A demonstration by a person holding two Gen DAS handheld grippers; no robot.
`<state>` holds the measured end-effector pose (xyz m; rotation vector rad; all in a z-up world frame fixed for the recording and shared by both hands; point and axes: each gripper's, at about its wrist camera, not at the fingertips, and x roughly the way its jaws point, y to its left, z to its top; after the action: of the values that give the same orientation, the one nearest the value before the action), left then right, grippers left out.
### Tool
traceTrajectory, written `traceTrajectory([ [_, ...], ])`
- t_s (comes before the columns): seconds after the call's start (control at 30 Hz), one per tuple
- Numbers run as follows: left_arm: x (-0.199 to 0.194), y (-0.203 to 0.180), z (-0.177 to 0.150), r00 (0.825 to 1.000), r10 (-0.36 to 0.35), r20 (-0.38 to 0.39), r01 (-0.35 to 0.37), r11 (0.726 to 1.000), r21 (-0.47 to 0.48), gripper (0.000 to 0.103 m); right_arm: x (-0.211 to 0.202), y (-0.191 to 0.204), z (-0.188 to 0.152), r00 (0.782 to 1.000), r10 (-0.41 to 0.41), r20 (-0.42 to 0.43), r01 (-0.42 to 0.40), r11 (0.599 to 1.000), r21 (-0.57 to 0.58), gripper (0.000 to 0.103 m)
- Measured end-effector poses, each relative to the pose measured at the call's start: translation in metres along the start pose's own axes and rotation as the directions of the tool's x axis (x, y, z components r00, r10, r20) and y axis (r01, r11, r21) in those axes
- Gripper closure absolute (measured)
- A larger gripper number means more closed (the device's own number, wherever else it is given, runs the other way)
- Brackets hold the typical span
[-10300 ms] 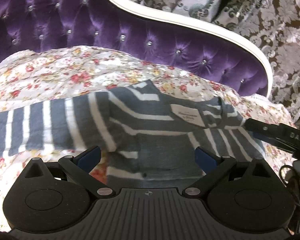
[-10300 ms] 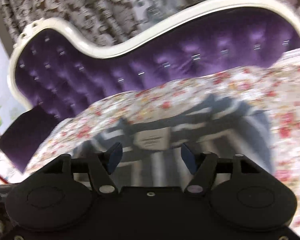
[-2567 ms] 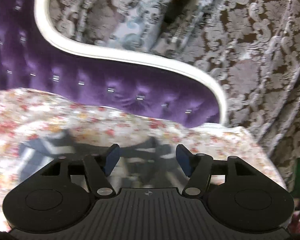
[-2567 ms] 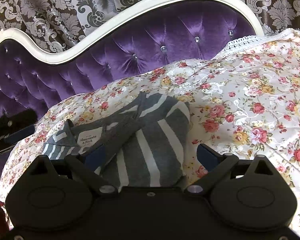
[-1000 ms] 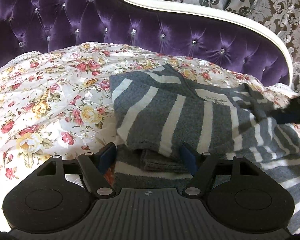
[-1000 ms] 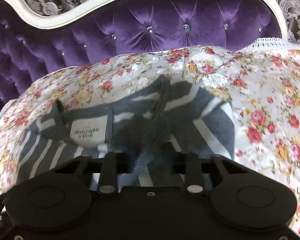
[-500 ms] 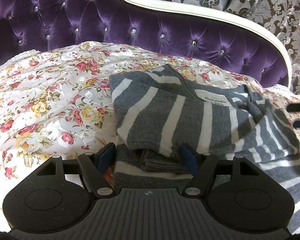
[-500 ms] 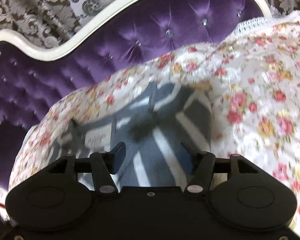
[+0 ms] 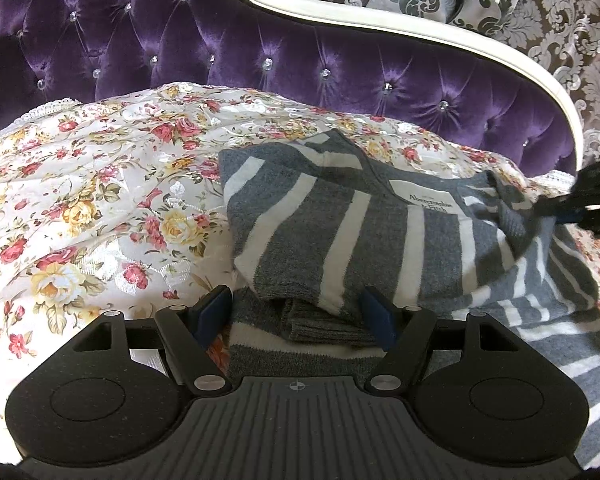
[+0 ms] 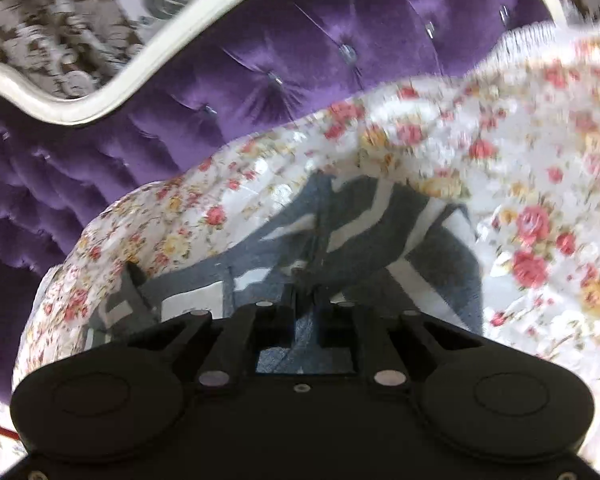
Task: Fold small clothes
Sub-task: 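Grasp the cardigan side edge with the right tool and fold it inward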
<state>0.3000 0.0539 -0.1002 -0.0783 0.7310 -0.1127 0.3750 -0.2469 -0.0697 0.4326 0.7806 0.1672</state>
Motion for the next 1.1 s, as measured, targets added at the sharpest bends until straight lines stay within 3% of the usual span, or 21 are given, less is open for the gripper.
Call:
traceTrajectory([
  [0.13, 0.0, 0.0, 0.0, 1.0, -0.001, -0.001, 0.001, 1.0, -0.003, 0.033, -0.044, -0.006, -0.015, 0.997, 0.042, 0.065, -0.039, 0.998, -0.05, 0.087],
  [0.27, 0.0, 0.0, 0.0, 1.0, 0.004, 0.0, -0.004, 1.0, -0.003, 0.033, -0.062, -0.018, -0.036, 0.999, 0.022, 0.044, -0.018, 0.996, -0.087, 0.087],
  [0.5, 0.001, 0.001, 0.003, 1.0, -0.004, -0.015, 0.004, 1.0, -0.002, 0.033, -0.054, -0.039, -0.067, 0.997, -0.015, -0.072, 0.01, 0.998, -0.069, 0.08],
  [0.63, 0.001, 0.001, 0.005, 1.0, -0.009, -0.022, 0.009, 1.0, -0.001, 0.033, -0.064, -0.042, -0.063, 1.0, -0.008, -0.012, 0.007, 0.999, -0.053, 0.07],
  [0.8, 0.001, 0.001, 0.006, 0.999, -0.016, -0.032, 0.016, 1.0, -0.004, 0.032, -0.063, -0.033, -0.051, 0.999, -0.026, 0.035, 0.029, 0.997, -0.072, 0.069],
  [0.93, 0.001, 0.002, 0.008, 0.999, -0.02, -0.041, 0.02, 1.0, -0.002, 0.032, -0.043, -0.022, -0.052, 0.996, -0.082, 0.042, 0.088, 0.986, -0.144, 0.057],
  [1.1, 0.002, 0.004, 0.009, 0.998, -0.032, -0.05, 0.033, 0.999, 0.003, 0.032, -0.028, -0.023, -0.064, 0.982, -0.163, 0.09, 0.179, 0.96, -0.215, 0.058],
])
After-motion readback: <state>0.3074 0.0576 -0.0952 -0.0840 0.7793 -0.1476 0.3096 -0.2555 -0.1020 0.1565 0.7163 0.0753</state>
